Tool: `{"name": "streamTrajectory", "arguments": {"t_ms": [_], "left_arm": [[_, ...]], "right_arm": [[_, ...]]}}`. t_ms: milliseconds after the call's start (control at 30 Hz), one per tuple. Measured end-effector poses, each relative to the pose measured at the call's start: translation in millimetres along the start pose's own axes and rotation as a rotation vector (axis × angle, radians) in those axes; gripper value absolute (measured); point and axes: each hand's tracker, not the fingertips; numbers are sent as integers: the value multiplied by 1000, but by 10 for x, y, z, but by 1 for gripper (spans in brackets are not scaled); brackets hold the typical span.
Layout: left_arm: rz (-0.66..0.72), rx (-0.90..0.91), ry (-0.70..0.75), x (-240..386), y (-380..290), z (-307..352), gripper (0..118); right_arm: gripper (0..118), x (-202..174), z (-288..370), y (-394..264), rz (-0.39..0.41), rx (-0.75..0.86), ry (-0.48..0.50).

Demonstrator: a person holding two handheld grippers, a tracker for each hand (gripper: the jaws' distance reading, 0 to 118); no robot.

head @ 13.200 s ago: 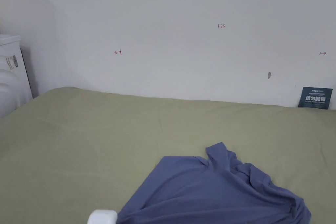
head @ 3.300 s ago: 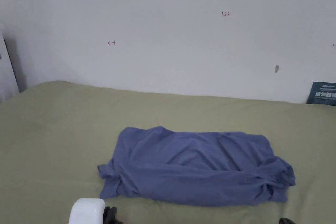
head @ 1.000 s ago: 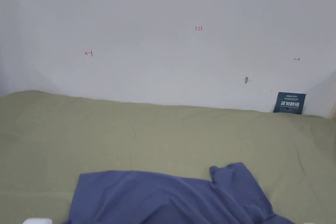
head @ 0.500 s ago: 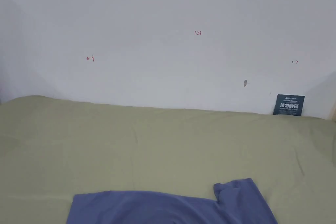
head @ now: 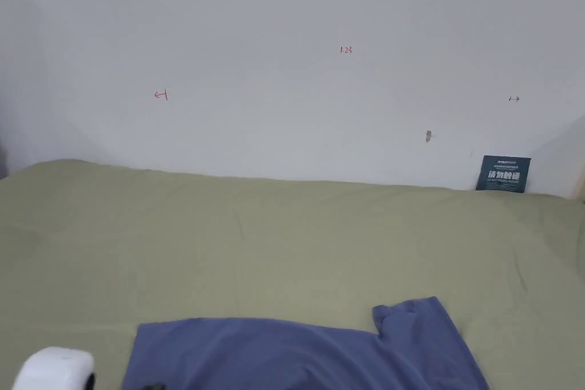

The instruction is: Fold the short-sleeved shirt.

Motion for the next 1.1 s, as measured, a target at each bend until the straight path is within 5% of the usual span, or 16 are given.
{"name": "streamTrajectory", "arguments": {"t_ms": [67, 100, 133, 167, 200, 300, 500, 567, 633, 700, 733, 767, 1000, 1100], "left_arm": [[-83, 32, 35, 255, -17, -69, 78], [-116, 32, 65, 384, -39, -101, 74], [-137, 31, 81, 489, -64, -138, 58], [-147, 28, 93, 597, -105, -201, 9], [-147, 23, 92, 668, -134, -254, 0], [-65, -17, 31, 729, -179, -355, 0], [14, -103, -18, 212, 85, -833, 0], [34, -191, -35, -70, 292, -1167, 5], [73, -280, -38, -370, 486, -1579, 23], [71, -400, -28, -609, 654, -2051, 87], [83, -437, -33, -710, 690, -2278, 109], [97, -470, -32, -796, 692, -2484, 115], [159, -552, 50, -847, 400, -3310, 113], [19, -505, 116, -683, 339, -3196, 82]], "right_arm": [[85, -234, -48, -45, 53, 28, -1], [70, -344, -81, -77, 89, 36, -11], [42, -443, -131, -115, 119, 40, -34], [1, -537, -203, -158, 149, 30, -77], [0, -604, -277, -226, 155, -16, -81], [0, -645, -379, -277, 77, -44, -2], [0, -630, -430, -196, 109, -30, 7], [0, -578, -457, -143, 102, -24, 9], [0, -539, -503, -78, 104, -29, 8], [0, -475, -557, -20, 100, -33, 7], [1, -454, -585, 8, 99, -38, 8], [1, -418, -616, 33, 100, -43, 3], [1, -145, -798, 170, 72, -67, -10], [1, 128, -1010, 397, 40, -98, -57]]}}
